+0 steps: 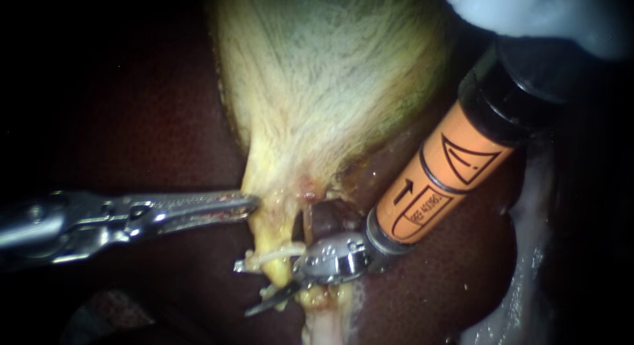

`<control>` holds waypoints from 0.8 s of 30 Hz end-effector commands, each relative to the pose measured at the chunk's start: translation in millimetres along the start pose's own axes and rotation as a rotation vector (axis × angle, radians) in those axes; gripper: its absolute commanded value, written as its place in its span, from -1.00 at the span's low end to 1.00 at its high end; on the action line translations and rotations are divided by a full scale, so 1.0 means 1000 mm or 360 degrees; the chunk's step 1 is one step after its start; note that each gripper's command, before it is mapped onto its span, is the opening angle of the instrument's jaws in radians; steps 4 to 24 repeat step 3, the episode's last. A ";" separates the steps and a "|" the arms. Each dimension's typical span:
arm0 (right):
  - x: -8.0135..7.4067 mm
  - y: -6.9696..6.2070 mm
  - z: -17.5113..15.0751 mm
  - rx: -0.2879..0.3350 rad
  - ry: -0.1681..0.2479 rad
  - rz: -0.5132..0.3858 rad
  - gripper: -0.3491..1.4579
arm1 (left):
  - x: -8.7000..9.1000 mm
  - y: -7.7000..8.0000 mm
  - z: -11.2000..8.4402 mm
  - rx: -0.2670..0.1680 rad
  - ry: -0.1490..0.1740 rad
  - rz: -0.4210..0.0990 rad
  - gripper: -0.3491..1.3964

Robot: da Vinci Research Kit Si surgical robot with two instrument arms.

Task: Go to the cutting position left tube

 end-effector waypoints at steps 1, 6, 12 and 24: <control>0.0000 0.0000 0.0000 0.0000 0.0000 0.0001 0.80 | 0.0000 0.0000 0.0000 -0.0002 0.0000 0.0000 -1.00; 0.0000 0.0000 0.0000 0.0000 0.0000 0.0001 0.80 | 0.0000 0.0000 0.0001 -0.0002 0.0000 0.0000 -1.00; 0.0000 0.0000 0.0000 0.0000 0.0000 0.0001 0.80 | 0.0000 0.0000 0.0001 -0.0002 0.0000 0.0000 -1.00; 0.0000 0.0000 0.0000 0.0000 0.0000 0.0001 0.80 | 0.0000 0.0000 0.0001 -0.0002 0.0000 0.0000 -1.00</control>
